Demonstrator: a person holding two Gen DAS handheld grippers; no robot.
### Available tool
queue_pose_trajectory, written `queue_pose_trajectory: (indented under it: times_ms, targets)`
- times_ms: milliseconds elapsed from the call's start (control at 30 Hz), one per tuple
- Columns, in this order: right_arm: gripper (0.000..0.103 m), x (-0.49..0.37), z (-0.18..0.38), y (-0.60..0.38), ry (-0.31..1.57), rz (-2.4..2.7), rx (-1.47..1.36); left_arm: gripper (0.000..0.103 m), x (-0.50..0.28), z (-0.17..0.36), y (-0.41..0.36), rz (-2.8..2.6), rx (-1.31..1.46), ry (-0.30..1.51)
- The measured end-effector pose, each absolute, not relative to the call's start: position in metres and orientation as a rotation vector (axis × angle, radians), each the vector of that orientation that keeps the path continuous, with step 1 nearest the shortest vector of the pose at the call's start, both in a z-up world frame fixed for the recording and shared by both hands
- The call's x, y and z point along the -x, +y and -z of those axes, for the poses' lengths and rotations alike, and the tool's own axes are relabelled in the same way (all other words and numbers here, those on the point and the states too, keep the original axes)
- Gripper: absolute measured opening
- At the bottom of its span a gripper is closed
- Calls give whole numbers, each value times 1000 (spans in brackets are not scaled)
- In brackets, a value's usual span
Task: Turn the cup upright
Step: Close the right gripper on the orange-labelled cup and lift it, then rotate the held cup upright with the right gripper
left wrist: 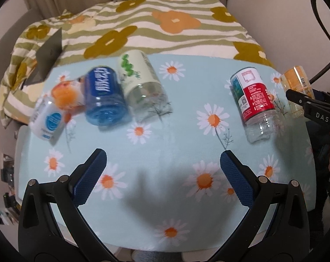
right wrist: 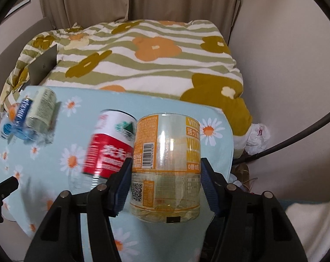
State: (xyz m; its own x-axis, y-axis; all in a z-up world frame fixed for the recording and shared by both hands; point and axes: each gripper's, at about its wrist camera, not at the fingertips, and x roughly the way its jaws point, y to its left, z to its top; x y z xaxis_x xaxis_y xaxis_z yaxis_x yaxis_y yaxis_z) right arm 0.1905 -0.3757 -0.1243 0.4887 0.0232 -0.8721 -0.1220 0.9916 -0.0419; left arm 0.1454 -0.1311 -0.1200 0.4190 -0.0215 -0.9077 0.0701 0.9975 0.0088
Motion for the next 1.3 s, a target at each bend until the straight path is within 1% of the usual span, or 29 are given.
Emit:
queue_pose_trajectory:
  times_ms: [233,400,600,867,1033,1300]
  targets:
    - [56,-163,93,-332,1010,-76,88,103,-122,100,-86,76,-62,1103]
    - [56,-141,90,-286,1019,-89,61,103,-105,97,-46,83,-59,1097]
    - [56,-122,107,-225,1055,-125,29,103,-90,106,4,74,-61,1113]
    - [56,-109,144,-160,1124,-142,-61,103,-76,136,57,59,-53,1176]
    - [56,-108,169,-146,1143,-111,-92,103,-74,146,68,68,-66,1193]
    - [56,-107,186,-142,1157,-88,-103,103,-75,150,67,93,-67,1207]
